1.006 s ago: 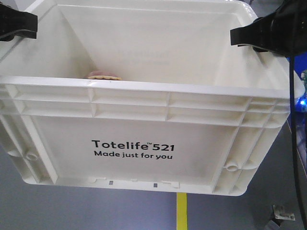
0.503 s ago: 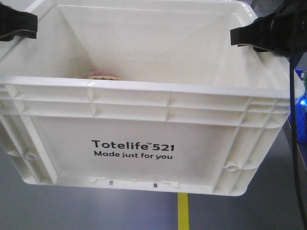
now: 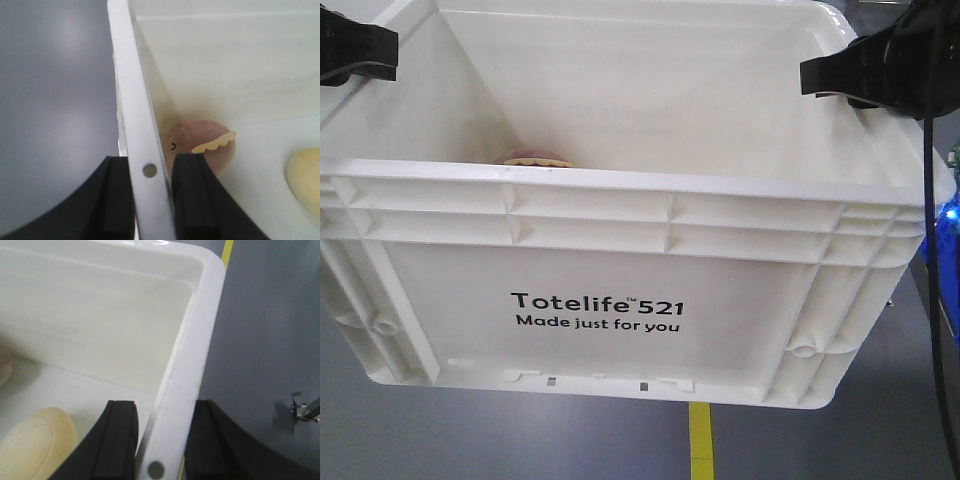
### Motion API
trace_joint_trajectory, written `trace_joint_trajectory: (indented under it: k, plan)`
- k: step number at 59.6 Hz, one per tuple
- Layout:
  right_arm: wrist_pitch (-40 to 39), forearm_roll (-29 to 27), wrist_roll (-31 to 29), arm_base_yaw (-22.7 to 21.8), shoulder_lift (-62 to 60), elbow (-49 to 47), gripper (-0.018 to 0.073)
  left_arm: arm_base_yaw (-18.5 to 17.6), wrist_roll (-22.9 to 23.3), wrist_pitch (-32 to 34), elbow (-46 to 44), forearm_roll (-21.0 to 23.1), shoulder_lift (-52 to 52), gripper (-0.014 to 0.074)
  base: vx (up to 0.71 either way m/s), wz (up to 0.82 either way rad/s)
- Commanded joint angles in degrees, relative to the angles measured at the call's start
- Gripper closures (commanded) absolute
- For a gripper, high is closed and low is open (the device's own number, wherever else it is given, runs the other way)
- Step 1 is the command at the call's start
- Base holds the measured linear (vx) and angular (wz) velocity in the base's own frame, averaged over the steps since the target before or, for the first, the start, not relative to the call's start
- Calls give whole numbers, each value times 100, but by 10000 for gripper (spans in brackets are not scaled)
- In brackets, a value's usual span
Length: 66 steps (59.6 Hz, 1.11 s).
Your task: Place moving items into box and shelve
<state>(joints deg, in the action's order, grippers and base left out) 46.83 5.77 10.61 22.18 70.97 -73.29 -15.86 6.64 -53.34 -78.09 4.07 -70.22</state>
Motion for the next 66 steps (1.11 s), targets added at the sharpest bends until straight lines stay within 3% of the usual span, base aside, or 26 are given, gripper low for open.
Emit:
trace_joint_trajectory:
  k: [1, 66]
  plan:
    - [-952, -255, 47, 60, -184, -274, 565, -137, -69, 826, -298, 586, 222, 603, 39, -4]
    - [-952, -255, 47, 60, -184, -274, 565, -137, -69, 826, -298, 586, 222, 603, 39, -1]
